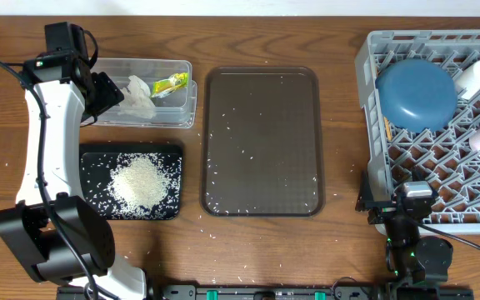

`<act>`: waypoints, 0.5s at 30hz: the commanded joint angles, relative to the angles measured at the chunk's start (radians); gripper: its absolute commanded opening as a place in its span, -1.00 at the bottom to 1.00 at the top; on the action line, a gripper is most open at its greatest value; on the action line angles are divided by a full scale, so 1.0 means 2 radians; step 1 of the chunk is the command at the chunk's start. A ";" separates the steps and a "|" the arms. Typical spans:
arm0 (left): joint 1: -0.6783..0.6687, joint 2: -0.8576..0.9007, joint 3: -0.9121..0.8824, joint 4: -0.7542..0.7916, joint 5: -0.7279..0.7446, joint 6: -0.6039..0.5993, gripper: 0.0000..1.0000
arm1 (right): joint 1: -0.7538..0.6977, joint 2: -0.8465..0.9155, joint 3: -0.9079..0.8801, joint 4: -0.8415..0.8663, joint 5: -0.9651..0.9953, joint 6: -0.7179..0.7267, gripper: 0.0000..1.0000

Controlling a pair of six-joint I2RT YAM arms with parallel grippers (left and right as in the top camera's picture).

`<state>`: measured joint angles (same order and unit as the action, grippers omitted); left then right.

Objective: Sort waste into correct bins and load items into the dishwasher rack

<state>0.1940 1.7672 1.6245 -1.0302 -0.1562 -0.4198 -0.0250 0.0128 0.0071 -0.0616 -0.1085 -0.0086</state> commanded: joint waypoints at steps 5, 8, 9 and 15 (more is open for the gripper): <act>0.002 -0.011 -0.002 -0.003 -0.001 -0.004 0.84 | -0.007 -0.003 -0.001 -0.001 -0.002 -0.004 0.99; 0.002 -0.011 -0.002 -0.003 -0.001 -0.004 0.84 | -0.007 -0.003 -0.001 -0.001 -0.002 -0.004 0.98; 0.002 -0.011 -0.002 -0.002 -0.001 -0.004 0.84 | -0.007 -0.003 -0.001 -0.001 -0.002 -0.004 0.99; 0.001 -0.011 -0.002 -0.023 0.012 -0.004 0.84 | -0.007 -0.003 -0.001 -0.001 -0.002 -0.004 0.99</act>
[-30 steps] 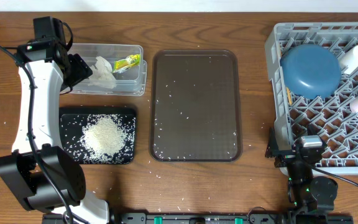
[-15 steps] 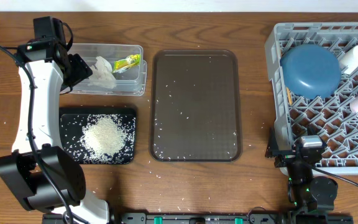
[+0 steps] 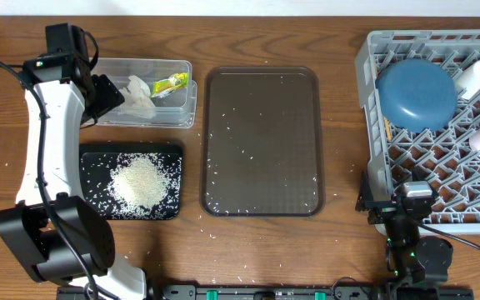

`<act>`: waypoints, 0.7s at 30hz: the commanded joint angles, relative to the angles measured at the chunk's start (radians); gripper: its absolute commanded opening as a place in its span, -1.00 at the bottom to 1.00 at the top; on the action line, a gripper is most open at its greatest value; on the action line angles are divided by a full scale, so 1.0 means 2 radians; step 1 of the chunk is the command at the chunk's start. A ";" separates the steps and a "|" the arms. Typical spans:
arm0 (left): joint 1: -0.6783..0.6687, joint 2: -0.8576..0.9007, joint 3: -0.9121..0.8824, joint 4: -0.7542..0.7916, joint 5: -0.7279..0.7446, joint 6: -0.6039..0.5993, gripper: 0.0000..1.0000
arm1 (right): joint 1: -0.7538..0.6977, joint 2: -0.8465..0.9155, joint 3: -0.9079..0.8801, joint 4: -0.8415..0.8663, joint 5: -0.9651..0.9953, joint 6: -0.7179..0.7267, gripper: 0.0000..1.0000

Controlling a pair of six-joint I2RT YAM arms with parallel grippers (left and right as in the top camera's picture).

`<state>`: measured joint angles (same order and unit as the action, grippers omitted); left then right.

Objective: Sort waste into correct bins and load items into the dishwasher rack

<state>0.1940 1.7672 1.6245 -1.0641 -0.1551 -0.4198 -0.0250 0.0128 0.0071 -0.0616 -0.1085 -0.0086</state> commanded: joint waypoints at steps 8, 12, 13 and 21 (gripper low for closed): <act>-0.029 -0.038 -0.052 -0.039 0.031 -0.006 0.84 | -0.007 -0.003 -0.001 -0.001 -0.002 -0.004 0.99; -0.052 -0.076 -0.133 0.029 0.029 -0.002 0.84 | -0.007 -0.003 -0.001 -0.001 -0.002 -0.004 0.98; -0.057 -0.089 -0.161 0.055 0.029 -0.001 0.84 | -0.007 -0.003 -0.001 -0.001 -0.002 -0.004 0.98; -0.067 -0.206 -0.371 0.198 0.031 -0.001 0.85 | -0.007 -0.003 -0.001 -0.001 -0.002 -0.004 0.98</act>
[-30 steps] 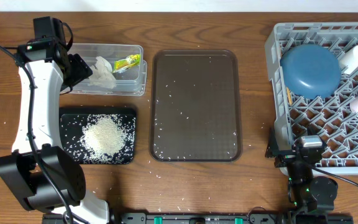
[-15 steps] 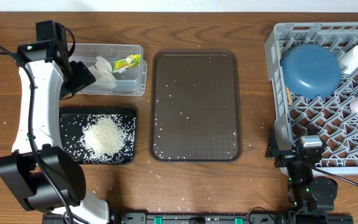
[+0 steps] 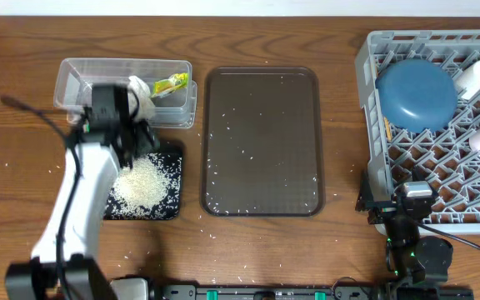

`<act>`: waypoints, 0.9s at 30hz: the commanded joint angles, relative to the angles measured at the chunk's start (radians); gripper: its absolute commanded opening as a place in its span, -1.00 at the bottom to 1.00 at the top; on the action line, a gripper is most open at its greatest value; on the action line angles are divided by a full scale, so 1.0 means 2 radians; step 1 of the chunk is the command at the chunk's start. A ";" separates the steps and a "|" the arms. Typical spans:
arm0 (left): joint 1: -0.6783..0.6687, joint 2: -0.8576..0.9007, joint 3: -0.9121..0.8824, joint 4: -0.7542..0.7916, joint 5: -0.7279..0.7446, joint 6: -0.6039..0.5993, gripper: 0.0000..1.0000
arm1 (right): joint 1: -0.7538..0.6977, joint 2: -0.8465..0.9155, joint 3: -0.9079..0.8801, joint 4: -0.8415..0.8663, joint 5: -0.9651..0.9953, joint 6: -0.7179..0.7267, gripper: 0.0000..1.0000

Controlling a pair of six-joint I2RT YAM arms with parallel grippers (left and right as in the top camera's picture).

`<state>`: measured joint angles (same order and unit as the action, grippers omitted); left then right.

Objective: Sort waste into correct bins and load items into the dishwasher rack

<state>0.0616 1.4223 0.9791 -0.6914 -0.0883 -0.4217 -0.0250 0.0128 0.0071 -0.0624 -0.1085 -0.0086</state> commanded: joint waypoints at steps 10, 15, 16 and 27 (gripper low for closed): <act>-0.001 -0.212 -0.276 0.204 0.001 -0.004 0.84 | -0.007 -0.003 -0.001 -0.001 -0.002 -0.004 0.99; -0.001 -0.293 -0.350 0.260 0.001 -0.003 0.84 | -0.007 -0.003 -0.001 -0.001 -0.002 -0.004 0.98; -0.001 -0.308 -0.360 0.262 0.001 -0.004 0.84 | -0.007 -0.003 -0.001 -0.001 -0.002 -0.004 0.98; -0.001 -0.418 -0.428 0.265 0.002 -0.013 0.84 | -0.007 -0.003 -0.001 -0.001 -0.002 -0.004 0.98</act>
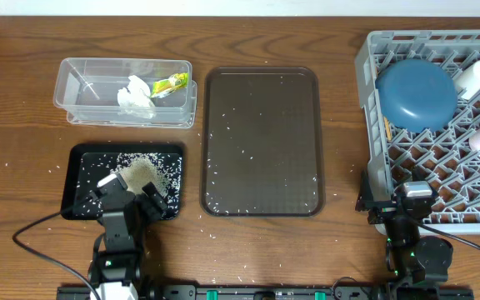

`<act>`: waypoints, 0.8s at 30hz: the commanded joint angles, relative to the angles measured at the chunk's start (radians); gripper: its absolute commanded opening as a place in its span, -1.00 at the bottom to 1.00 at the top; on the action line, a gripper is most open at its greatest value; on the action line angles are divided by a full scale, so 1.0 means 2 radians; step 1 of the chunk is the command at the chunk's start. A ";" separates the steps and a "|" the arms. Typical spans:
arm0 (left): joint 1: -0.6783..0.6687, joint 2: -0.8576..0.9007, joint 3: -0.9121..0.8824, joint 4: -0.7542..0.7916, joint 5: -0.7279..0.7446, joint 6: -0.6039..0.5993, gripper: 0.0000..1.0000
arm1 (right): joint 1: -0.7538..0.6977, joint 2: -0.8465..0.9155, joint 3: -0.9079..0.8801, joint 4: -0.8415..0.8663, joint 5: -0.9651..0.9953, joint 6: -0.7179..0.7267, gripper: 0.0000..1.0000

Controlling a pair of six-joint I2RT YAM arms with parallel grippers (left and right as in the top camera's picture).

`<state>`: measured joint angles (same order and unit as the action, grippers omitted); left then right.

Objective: Sort waste into correct bins and load items into the dishwasher rack

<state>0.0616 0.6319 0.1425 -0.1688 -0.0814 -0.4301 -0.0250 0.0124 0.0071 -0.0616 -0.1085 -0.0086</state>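
Observation:
A clear plastic bin (pixel 82 87) at the back left holds crumpled white paper (pixel 136 93) and a yellow-green wrapper (pixel 171 83). In front of it a black tray (pixel 77 179) carries a heap of rice (pixel 140 173). The grey dishwasher rack (pixel 407 154) on the right holds a blue bowl (pixel 417 90) and white cups (pixel 477 77). My left gripper (pixel 129 192) hovers over the black tray's front edge with fingers spread and nothing between them. My right gripper (pixel 412 198) sits folded at the rack's front left corner; its jaws are hidden.
A brown serving tray (pixel 262 140) lies in the middle, dotted with stray rice grains. More grains are scattered on the wooden table around both trays. A thin yellowish item (pixel 386 129) sticks in the rack's left side.
My left arm has pulled back from the boundary between the clear bin and the black tray to the table's near edge. The clear bin is fully uncovered. The right arm has not moved.
My left gripper stayed at the clear bin's left end through the first two moments. Then it was over the black tray's back edge, beside the bin. Now the arm is folded at the table's front, with bin contents and rice heap unchanged.

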 commanded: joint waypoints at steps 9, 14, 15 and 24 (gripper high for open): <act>-0.001 -0.126 -0.056 0.025 -0.002 -0.008 0.84 | -0.007 -0.003 -0.001 -0.001 -0.002 -0.004 0.98; -0.019 -0.177 -0.069 0.051 0.020 0.060 0.84 | -0.007 -0.003 -0.001 -0.001 -0.002 -0.004 0.98; -0.023 -0.185 -0.069 0.051 0.021 0.069 0.84 | -0.007 -0.003 -0.001 -0.001 -0.002 -0.004 0.98; -0.035 -0.274 -0.069 0.051 0.029 0.133 0.84 | -0.007 -0.003 -0.001 -0.001 -0.002 -0.004 0.98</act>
<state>-0.0040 0.1234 0.0357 -0.0505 -0.0341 -0.2302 -0.0250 0.0128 0.0071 -0.0616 -0.1085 -0.0086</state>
